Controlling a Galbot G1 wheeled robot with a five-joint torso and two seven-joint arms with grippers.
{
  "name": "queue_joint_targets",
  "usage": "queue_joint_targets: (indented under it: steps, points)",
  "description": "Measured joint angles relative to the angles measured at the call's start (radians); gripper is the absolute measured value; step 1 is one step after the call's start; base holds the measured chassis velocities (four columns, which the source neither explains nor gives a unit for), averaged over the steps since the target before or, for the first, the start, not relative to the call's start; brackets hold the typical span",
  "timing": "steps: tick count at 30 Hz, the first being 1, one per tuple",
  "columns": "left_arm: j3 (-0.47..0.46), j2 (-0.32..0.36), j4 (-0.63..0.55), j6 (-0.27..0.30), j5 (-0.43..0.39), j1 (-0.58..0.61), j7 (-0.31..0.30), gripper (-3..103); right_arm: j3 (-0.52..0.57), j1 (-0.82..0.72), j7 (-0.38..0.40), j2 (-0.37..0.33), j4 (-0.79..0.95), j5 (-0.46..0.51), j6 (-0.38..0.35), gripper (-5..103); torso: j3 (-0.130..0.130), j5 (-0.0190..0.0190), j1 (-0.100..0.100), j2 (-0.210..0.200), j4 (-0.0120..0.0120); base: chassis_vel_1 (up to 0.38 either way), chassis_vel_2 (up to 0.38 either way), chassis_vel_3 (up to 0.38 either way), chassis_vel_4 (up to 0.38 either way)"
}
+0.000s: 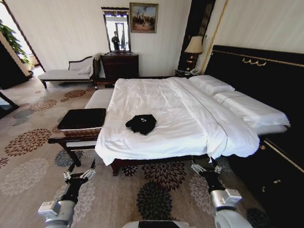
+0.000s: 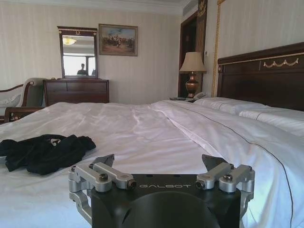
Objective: Fold the clothes on the bed and place them into the basket.
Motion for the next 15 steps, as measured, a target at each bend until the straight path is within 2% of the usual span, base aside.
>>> queue_joint_targets:
  steps: [15]
  points:
    - [0.012,-0.014,0.011,-0.007,0.019,0.0,-0.001,98,-0.002,0.0,0.001,0.01,-0.002,-0.005,0.0,100,0.0,0.0,0.0,0.0,0.0,0.0,0.0,0.0,0.0]
